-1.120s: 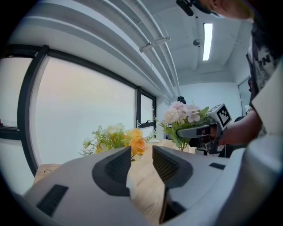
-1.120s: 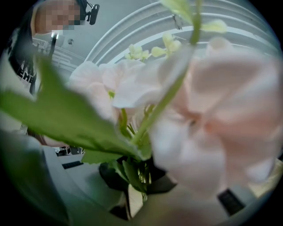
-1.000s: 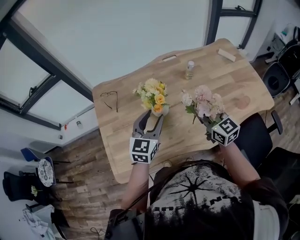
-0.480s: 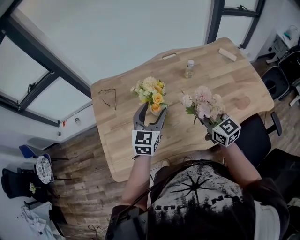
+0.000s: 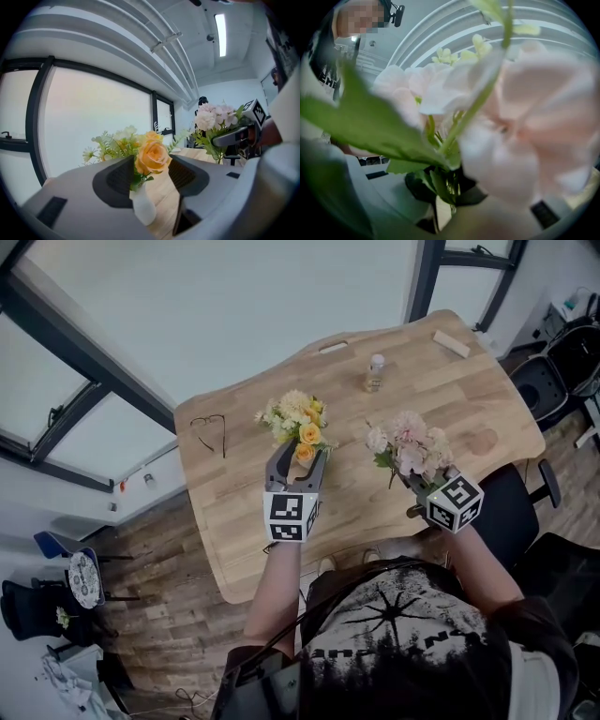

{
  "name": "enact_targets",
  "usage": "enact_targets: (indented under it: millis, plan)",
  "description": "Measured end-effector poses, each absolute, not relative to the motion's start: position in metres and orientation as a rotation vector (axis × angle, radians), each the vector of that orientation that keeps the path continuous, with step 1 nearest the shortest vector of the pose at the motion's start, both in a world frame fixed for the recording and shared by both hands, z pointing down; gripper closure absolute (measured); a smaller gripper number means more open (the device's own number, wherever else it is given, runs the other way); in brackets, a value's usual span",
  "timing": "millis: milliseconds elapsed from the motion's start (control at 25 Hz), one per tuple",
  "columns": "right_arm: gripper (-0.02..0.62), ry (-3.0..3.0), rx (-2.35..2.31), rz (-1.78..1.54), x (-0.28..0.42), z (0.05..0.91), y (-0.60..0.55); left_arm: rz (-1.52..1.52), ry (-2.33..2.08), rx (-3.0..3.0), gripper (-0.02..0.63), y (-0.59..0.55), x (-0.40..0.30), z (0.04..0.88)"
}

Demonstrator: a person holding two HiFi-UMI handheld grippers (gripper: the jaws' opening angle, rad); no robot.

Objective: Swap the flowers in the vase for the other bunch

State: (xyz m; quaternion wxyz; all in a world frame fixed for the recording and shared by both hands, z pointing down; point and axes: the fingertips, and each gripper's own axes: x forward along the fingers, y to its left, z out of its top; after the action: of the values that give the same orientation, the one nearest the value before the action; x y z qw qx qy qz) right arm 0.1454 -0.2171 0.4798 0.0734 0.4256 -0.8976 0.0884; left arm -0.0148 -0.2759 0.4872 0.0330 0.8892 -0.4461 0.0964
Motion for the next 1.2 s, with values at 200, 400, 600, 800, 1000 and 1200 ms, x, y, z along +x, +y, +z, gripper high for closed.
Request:
enact_targets:
  millis: [200,400,600,800,1000,1200]
  plan:
    - [0.561,-2.688,1.296,0.272,0.151,0.481,-0.218,0.268,-1.422,2.724,0.503,-0.28,-0.019,0.483]
    - [0.561,-2.687,1.301,0.284,0.154,0.482,-0.22,0.232,-1.441,2.724,0.526,-0.283,-0.02,0.477]
    - [0.561,-2.687,1.304,0.285,0.153,0.484,-0.224,0.202,-1.456,2.736,0.532,-0.289,-0.024,0.469]
    - [0.561,-2.708,1.305,0.272,0.15,0.481,-0.227,0.158,-1.447,2.725,0.534,-0.297,-0.029,0.458]
    - [0.561,-2.725,1.314,0.264,0.151,0.48,-0.228,0.111,-1.462,2.739,0.534,-0.303,-0.031,0.439]
    - [0.561,-2.737,1.307,0.266,0.148,0.479,-0.232,0.064,-1.489,2.752,0.534,-0.309,-0.034,0.419]
